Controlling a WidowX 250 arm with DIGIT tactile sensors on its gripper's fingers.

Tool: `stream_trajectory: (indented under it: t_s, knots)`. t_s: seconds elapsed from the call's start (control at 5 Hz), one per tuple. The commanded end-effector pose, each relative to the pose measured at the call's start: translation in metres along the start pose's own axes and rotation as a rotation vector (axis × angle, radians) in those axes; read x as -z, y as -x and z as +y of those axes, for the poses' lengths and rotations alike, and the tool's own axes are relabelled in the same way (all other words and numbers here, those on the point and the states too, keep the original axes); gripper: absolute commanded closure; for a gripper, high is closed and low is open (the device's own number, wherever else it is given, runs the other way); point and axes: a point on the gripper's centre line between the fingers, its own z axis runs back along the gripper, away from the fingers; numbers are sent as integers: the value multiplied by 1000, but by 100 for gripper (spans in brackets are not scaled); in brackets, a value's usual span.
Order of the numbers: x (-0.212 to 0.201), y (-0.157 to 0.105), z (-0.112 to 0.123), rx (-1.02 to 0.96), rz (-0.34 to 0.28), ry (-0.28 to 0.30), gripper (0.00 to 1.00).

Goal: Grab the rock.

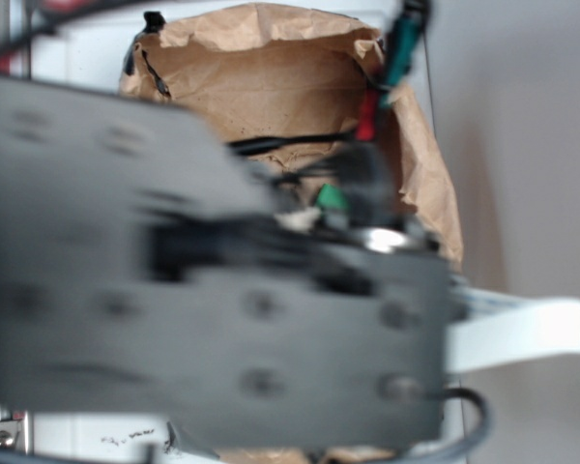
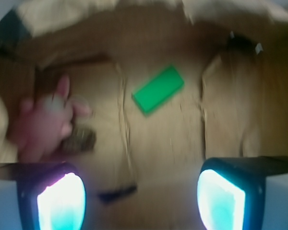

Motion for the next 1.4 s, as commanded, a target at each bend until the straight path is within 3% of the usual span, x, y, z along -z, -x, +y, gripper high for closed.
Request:
stream_trajectory:
  t_s: [0.0, 0.4, 1.0, 1.2]
  knots:
    - [29, -18, 33, 175, -24, 32, 0]
    - [56, -2, 45, 270, 60, -11, 0]
    - [56, -2, 45, 270, 60, -11, 0]
    - [74, -8, 37, 489, -93, 87, 0]
